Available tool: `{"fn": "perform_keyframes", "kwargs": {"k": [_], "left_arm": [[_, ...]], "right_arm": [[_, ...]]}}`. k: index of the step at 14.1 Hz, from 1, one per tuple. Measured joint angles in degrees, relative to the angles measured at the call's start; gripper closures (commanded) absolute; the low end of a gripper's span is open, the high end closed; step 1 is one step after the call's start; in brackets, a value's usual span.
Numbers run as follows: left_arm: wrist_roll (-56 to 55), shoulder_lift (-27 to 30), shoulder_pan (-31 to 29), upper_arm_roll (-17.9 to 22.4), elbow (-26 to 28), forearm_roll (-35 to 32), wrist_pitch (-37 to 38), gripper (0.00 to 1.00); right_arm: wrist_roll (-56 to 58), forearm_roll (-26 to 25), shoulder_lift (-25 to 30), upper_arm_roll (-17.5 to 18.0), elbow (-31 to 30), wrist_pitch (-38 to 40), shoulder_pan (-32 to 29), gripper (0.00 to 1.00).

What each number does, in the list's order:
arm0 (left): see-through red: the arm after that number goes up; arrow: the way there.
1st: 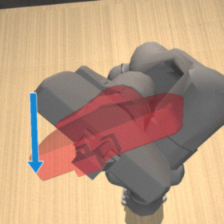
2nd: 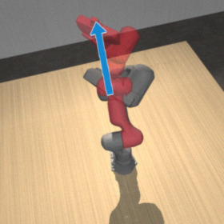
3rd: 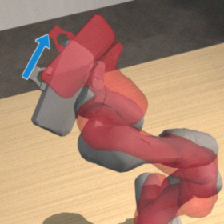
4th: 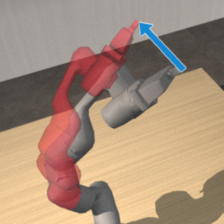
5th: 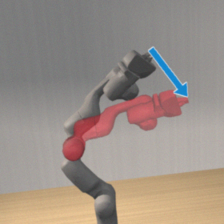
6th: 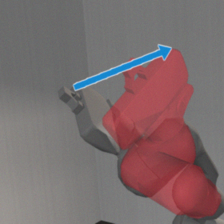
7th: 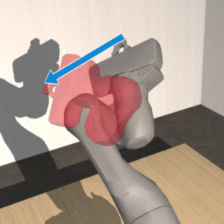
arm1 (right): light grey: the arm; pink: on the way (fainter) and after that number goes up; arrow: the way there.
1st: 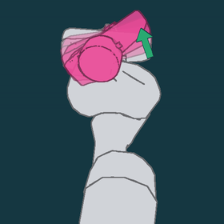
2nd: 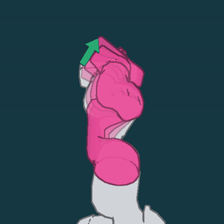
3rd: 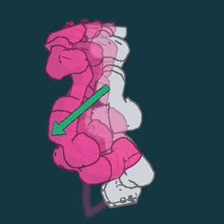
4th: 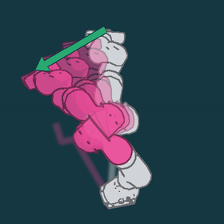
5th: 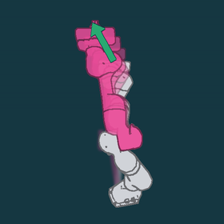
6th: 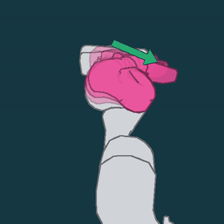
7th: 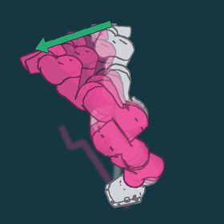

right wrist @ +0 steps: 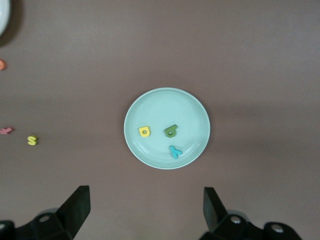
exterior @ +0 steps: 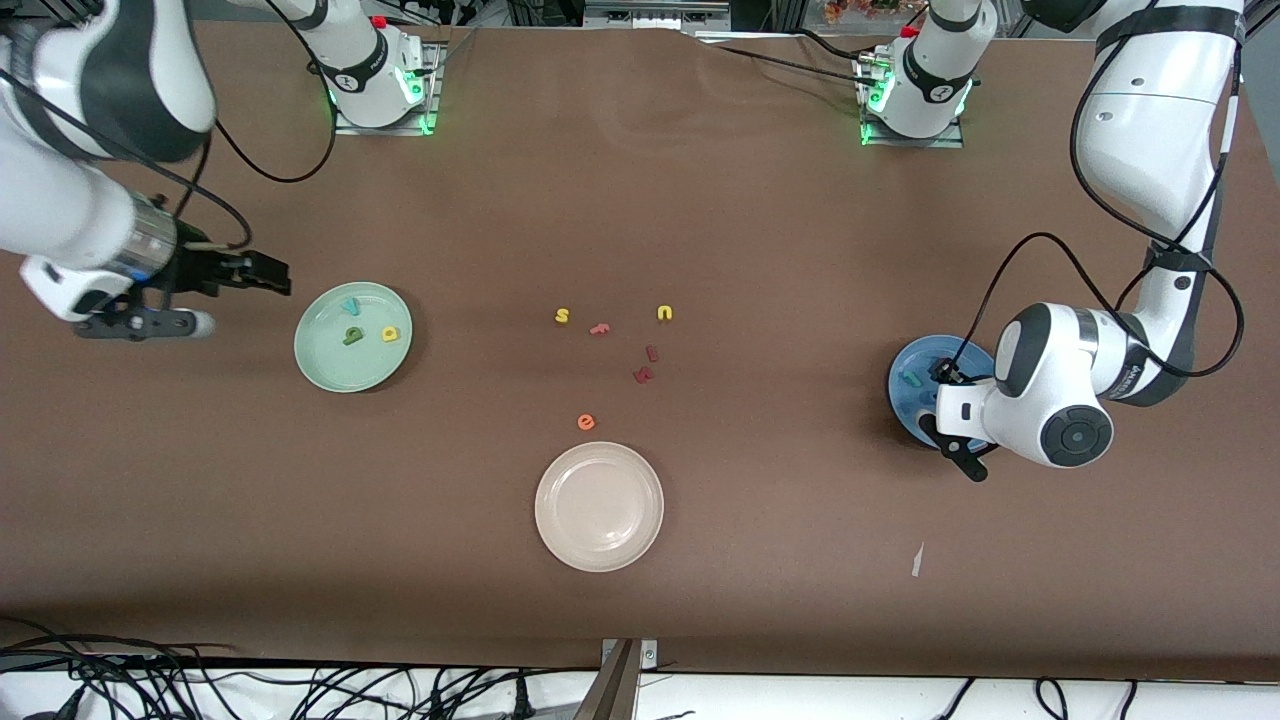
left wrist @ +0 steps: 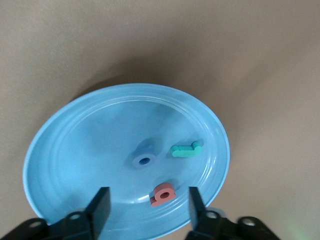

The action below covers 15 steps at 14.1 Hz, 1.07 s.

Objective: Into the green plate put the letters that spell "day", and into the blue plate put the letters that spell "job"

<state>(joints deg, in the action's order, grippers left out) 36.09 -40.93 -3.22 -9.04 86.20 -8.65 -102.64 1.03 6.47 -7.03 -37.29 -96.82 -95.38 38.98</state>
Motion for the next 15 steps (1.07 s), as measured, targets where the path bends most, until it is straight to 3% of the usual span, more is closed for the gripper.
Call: {"fn": "perform_keyframes", "kwargs": {"k": [2,6,8,15], "left_arm": [[-1.12,0.25,-0.01,0.01,-1.34,0.0,1.61,0.0],[-12.62,2.53,0.14,-0.55,-4.31,0.56,5.92,0.0],[-16.72,4.64,0.17,-0.67,-4.64,3.16,6.7,0.0],[-27.99,12.46,-0.5,-0.13,-5.01,5.96,11.86,0.0]], "right_arm": [[0.01,0.26,-0.14,-0.25,5.12,3.45,-0.06,0.0],[0.58,0.36,-2.29,-0.17,6.14,2.31,-2.36,0.0],[5.09,0.36,-2.26,1.88,6.74,2.07,-6.34,0.0],[7.99,-1.19,3.24,25.52,8.5,6.93,-32.11,0.0]]}}
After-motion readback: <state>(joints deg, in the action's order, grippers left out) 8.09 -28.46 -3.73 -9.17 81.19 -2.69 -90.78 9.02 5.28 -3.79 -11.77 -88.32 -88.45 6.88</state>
